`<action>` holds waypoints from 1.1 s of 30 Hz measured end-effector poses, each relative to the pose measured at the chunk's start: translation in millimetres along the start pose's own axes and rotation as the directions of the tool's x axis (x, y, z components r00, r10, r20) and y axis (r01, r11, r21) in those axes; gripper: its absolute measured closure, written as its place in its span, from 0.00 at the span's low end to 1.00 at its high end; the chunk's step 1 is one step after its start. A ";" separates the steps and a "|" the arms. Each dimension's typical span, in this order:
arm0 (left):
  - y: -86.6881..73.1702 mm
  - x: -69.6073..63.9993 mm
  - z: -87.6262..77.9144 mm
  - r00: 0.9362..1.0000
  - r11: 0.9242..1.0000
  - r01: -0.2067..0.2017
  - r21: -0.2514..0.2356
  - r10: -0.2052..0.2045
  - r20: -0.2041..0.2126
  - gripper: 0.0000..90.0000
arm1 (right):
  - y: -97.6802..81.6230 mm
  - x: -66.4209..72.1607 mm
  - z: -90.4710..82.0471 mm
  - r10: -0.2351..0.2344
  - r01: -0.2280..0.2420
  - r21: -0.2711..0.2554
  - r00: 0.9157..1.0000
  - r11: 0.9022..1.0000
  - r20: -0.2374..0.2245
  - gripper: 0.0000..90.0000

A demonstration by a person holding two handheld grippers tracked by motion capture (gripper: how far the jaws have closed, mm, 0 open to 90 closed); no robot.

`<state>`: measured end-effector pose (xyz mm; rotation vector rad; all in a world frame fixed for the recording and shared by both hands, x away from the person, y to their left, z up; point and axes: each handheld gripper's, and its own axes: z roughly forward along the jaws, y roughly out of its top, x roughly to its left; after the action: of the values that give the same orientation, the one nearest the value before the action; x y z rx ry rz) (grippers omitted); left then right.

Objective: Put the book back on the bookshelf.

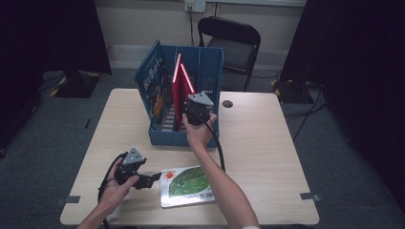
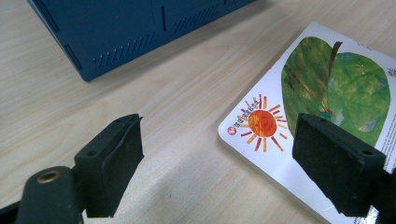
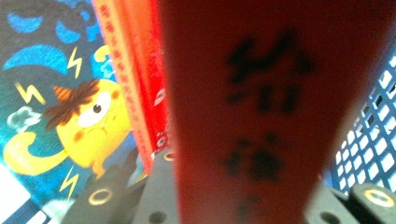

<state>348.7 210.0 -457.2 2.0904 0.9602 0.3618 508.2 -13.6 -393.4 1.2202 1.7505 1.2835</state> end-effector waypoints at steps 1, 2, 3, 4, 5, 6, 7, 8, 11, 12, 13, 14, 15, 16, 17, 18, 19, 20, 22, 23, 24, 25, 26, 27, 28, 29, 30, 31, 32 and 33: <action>-0.1 0.2 -0.1 1.000 1.000 -0.003 0.001 0.003 0.000 0.18 | -0.7 -0.4 -0.8 -0.004 0.004 0.001 1.000 1.000 -0.011 0.84; -0.1 0.1 -0.1 1.000 1.000 -0.001 0.000 0.001 0.000 0.18 | -1.3 -1.0 -2.5 -0.010 0.010 0.007 1.000 1.000 -0.015 0.84; -0.2 0.1 0.0 1.000 1.000 -0.001 -0.001 0.001 -0.001 0.18 | -1.7 -1.9 -3.3 -0.015 0.015 0.008 1.000 1.000 -0.024 0.83; -0.2 0.1 0.0 1.000 1.000 -0.001 -0.001 0.001 -0.001 0.18 | -1.7 -1.9 -3.3 -0.015 0.015 0.008 1.000 1.000 -0.024 0.83; -0.1 0.1 0.0 1.000 1.000 -0.001 0.000 0.001 -0.001 0.18 | -2.2 -2.8 -4.5 -0.014 0.014 0.012 0.999 1.000 -0.031 0.82; -0.1 -0.4 0.3 1.000 1.000 -0.001 -0.002 0.001 0.000 0.18 | -3.8 -5.4 -7.6 -0.013 0.014 0.016 0.999 1.000 -0.050 0.81; -0.1 -0.4 0.3 1.000 1.000 -0.001 -0.002 0.001 0.000 0.18 | -3.8 -5.4 -7.6 -0.013 0.014 0.016 0.999 1.000 -0.050 0.81; -0.1 -0.7 0.6 1.000 1.000 -0.001 -0.001 0.001 0.000 0.18 | -4.4 -6.2 -9.2 -0.015 0.016 0.019 0.998 1.000 -0.055 0.81; 0.0 -1.8 1.2 1.000 1.000 0.006 0.000 -0.006 0.003 0.18 | -6.0 -8.2 -14.4 -0.021 0.023 0.024 0.997 0.999 -0.072 0.79; 0.0 -1.9 1.2 1.000 1.000 0.006 0.001 -0.006 0.004 0.18 | -6.8 -9.1 -18.0 -0.019 0.022 0.034 0.996 0.999 -0.090 0.78; 0.0 -1.7 1.2 1.000 1.000 0.006 0.001 -0.006 0.002 0.18 | -6.8 -10.3 -20.0 -0.002 0.006 0.039 0.994 0.999 -0.107 0.77; 0.0 -1.7 1.2 1.000 1.000 0.006 0.001 -0.006 0.002 0.18 | -6.1 -11.3 -21.4 0.010 -0.004 0.051 0.993 0.999 -0.122 0.76; -0.1 -1.6 1.4 1.000 1.000 0.006 -0.001 -0.006 0.001 0.18 | -6.1 -11.3 -21.4 0.010 -0.004 0.051 0.993 0.999 -0.122 0.76; -0.2 -1.5 1.4 1.000 1.000 0.007 -0.002 -0.007 0.000 0.18 | -5.9 -11.9 -22.9 0.003 0.004 0.053 0.992 0.999 -0.129 0.77; -0.2 -1.4 1.4 1.000 1.000 0.007 -0.002 -0.007 0.000 0.18 | -5.9 -13.2 -25.8 -0.006 0.015 0.061 0.990 0.998 -0.142 0.76; -0.2 -1.4 1.4 1.000 1.000 0.007 -0.002 -0.007 0.000 0.18 | -5.9 -13.2 -25.8 -0.006 0.015 0.061 0.990 0.998 -0.142 0.76; -0.2 -1.5 1.4 1.000 1.000 0.008 -0.002 -0.008 0.000 0.18 | -6.3 -14.1 -26.9 -0.001 0.011 0.069 0.989 0.998 -0.150 0.76; -0.2 -1.5 1.7 1.000 1.000 0.007 -0.001 -0.007 0.000 0.18 | -8.3 -15.8 -29.8 -0.001 0.013 0.072 0.987 0.997 -0.160 0.77; 0.0 -0.6 1.3 1.000 1.000 -0.005 0.009 0.005 -0.002 0.18 | -11.3 -17.4 -32.5 0.000 0.014 0.079 0.984 0.997 -0.180 0.76; 0.0 -0.6 1.6 1.000 1.000 -0.004 0.008 0.004 -0.002 0.18 | -13.0 -17.7 -34.2 -0.004 0.019 0.077 0.983 0.997 -0.182 0.76; -0.1 -0.9 1.8 1.000 1.000 0.001 0.007 -0.001 0.001 0.18 | -14.4 -17.9 -35.8 -0.009 0.023 0.076 0.983 0.997 -0.184 0.76; -0.2 -1.0 1.9 1.000 1.000 0.000 0.008 0.000 0.000 0.18 | -15.5 -18.1 -37.4 -0.006 0.022 0.081 0.982 0.996 -0.189 0.76; -0.2 -1.0 2.0 1.000 1.000 0.001 0.008 -0.001 0.000 0.18 | -16.5 -18.5 -38.6 -0.011 0.026 0.079 0.981 0.997 -0.194 0.76; -0.2 -1.0 2.0 1.000 1.000 0.001 0.008 -0.001 0.000 0.18 | -16.5 -18.5 -38.6 -0.011 0.026 0.079 0.981 0.997 -0.194 0.76; -0.1 -1.1 1.8 1.000 1.000 0.000 0.008 0.000 0.000 0.18 | -18.8 -18.0 -41.8 -0.021 0.037 0.078 0.981 0.996 -0.193 0.76; -0.1 -1.1 1.8 1.000 1.000 0.000 0.008 0.000 0.000 0.18 | -20.3 -18.3 -43.2 -0.024 0.040 0.080 0.980 0.996 -0.197 0.76; -0.2 -1.0 2.1 1.000 1.000 0.002 0.010 -0.002 -0.001 0.18 | -22.1 -18.5 -44.4 -0.023 0.041 0.081 0.979 0.996 -0.202 0.77; -0.2 -1.0 2.1 1.000 1.000 0.002 0.010 -0.002 -0.001 0.18 | -22.1 -18.5 -44.4 -0.023 0.041 0.081 0.979 0.996 -0.202 0.77; -0.5 -1.5 2.9 1.000 1.000 0.013 0.009 -0.013 -0.002 0.18 | -25.9 -18.4 -46.6 -0.034 0.049 0.068 0.980 0.997 -0.197 0.78; -0.5 -1.5 2.9 1.000 1.000 0.013 0.009 -0.013 -0.002 0.18 | -25.9 -18.4 -46.6 -0.034 0.049 0.068 0.980 0.997 -0.197 0.78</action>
<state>349.0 207.5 -459.3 2.0913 0.9774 0.3538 465.9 -49.6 -403.6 1.1221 1.9666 1.3651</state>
